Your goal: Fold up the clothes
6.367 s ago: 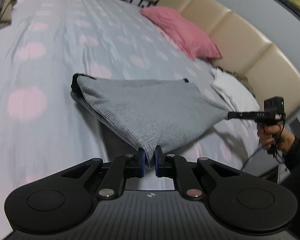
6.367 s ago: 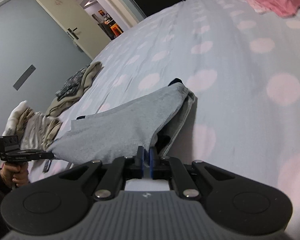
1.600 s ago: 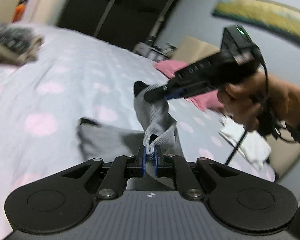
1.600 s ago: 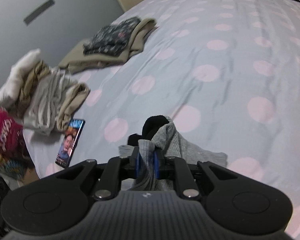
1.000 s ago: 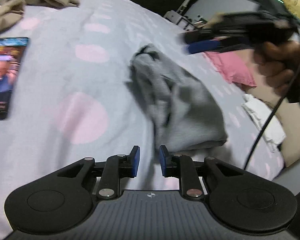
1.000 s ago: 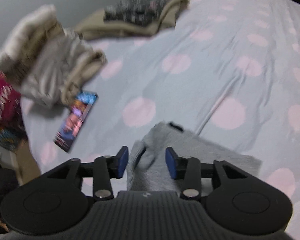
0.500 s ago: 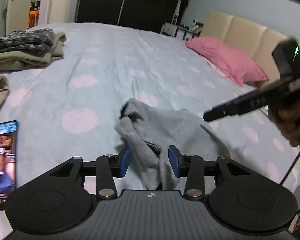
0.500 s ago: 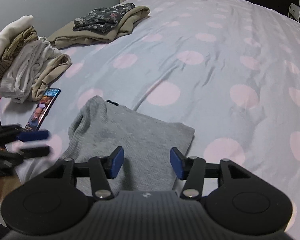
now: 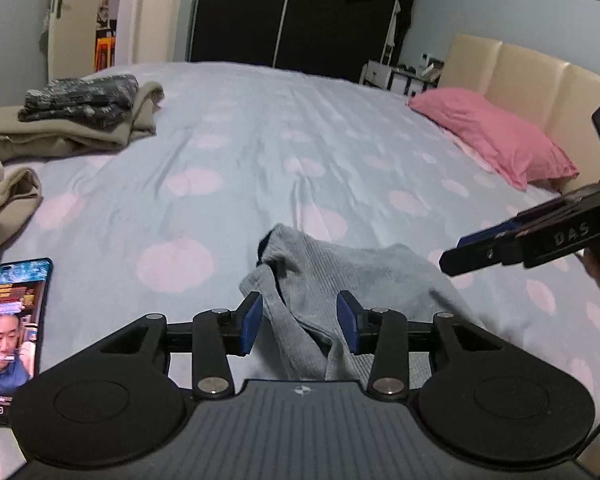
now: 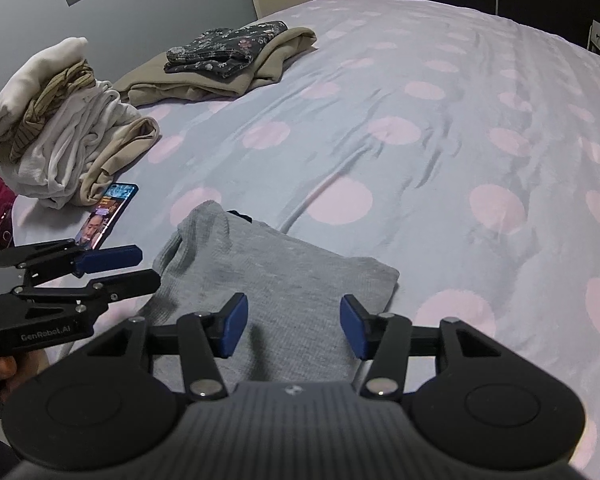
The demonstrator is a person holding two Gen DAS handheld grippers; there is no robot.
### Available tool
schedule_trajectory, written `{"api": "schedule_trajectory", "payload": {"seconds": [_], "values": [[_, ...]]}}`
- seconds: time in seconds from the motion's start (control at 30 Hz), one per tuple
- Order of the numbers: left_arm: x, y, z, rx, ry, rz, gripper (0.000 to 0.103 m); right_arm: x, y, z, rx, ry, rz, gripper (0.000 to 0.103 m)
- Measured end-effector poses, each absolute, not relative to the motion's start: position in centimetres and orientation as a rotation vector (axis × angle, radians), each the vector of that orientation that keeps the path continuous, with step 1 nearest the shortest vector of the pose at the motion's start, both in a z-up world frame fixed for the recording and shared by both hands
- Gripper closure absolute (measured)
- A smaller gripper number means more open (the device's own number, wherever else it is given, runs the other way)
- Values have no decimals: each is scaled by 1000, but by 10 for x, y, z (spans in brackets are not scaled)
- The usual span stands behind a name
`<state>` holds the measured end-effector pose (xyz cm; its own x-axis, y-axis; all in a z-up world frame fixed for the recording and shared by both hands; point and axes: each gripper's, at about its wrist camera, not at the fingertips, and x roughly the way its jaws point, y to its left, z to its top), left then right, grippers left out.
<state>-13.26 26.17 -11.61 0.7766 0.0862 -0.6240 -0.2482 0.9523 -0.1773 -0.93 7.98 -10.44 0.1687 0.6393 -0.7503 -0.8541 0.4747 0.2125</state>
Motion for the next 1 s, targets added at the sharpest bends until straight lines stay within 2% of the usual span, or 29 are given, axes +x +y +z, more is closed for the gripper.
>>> {"api": "schedule_trajectory", "payload": {"seconds": [0.23, 0.3, 0.33, 0.43, 0.5, 0.63, 0.73, 0.8, 1.0], "values": [[-107, 268, -136, -339, 739, 132, 66, -13, 82, -103, -291, 907, 1097, 48], [-106, 277, -140, -412, 719, 75, 76, -12, 82, -104, -292, 909, 1095, 48], [-108, 285, -140, -478, 689, 52, 90, -12, 82, -105, -290, 912, 1093, 48], [-116, 310, -143, -681, 592, -24, 97, -11, 81, -106, -289, 916, 1090, 48], [-121, 329, -151, -847, 531, -90, 97, -11, 81, -107, -286, 917, 1089, 48], [-114, 347, -174, -942, 633, -18, 96, -9, 81, -112, -285, 932, 1079, 48], [-113, 357, -191, -1009, 698, 30, 89, -10, 81, -112, -290, 926, 1083, 48], [-118, 357, -189, -978, 716, 78, 84, -10, 81, -111, -293, 915, 1085, 48], [-142, 349, -153, -809, 652, 162, 83, -6, 84, -112, -319, 862, 1050, 48]]}}
